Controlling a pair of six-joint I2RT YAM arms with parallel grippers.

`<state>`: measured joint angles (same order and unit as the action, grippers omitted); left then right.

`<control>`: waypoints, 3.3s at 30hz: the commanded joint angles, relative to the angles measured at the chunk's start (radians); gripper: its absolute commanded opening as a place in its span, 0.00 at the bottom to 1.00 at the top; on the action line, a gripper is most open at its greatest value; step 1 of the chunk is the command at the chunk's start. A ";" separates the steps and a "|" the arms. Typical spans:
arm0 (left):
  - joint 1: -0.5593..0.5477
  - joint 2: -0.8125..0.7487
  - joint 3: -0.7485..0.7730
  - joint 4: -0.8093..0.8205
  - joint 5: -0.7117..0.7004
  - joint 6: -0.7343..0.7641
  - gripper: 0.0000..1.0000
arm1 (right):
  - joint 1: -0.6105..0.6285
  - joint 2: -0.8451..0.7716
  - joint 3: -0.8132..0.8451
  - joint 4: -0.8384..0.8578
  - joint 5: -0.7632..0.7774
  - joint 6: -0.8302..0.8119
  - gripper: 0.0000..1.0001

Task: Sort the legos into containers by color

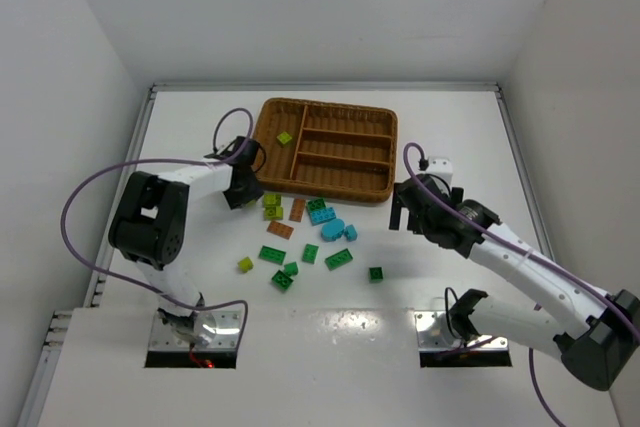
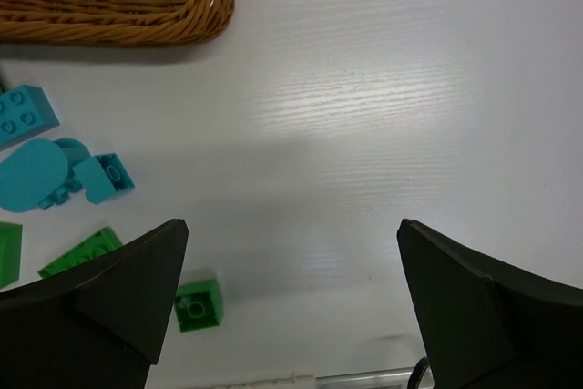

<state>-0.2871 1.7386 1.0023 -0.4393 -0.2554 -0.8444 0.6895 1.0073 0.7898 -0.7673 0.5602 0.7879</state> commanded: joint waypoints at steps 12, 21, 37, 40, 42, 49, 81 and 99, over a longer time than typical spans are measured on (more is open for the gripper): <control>-0.024 -0.186 0.158 -0.062 0.005 0.120 0.20 | 0.002 -0.016 -0.008 0.013 -0.022 0.005 1.00; -0.053 0.165 0.544 -0.127 0.019 0.151 0.62 | 0.002 -0.025 0.012 -0.016 -0.022 0.014 1.00; -0.231 -0.413 -0.037 -0.374 -0.085 0.036 0.79 | 0.002 -0.053 -0.018 -0.018 -0.068 0.014 1.00; -0.329 -0.543 -0.209 -0.409 -0.054 -0.148 0.81 | 0.002 -0.044 -0.027 0.002 -0.077 0.005 1.00; -0.394 -0.629 -0.307 -0.430 -0.045 -0.323 0.82 | 0.002 -0.030 -0.027 0.011 -0.088 -0.004 1.00; -0.417 -0.772 -0.455 -0.385 -0.061 -0.490 0.81 | 0.002 -0.010 -0.018 0.042 -0.131 -0.004 1.00; -0.315 -0.518 -0.153 -0.282 -0.142 -0.241 0.25 | 0.002 -0.047 -0.037 0.023 -0.122 -0.004 1.00; -0.086 0.220 0.650 -0.194 -0.036 0.042 0.66 | 0.002 -0.029 -0.020 0.043 -0.200 -0.016 0.98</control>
<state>-0.3813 1.9404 1.5772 -0.6323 -0.3462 -0.8448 0.6895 0.9752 0.7536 -0.7444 0.4053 0.7849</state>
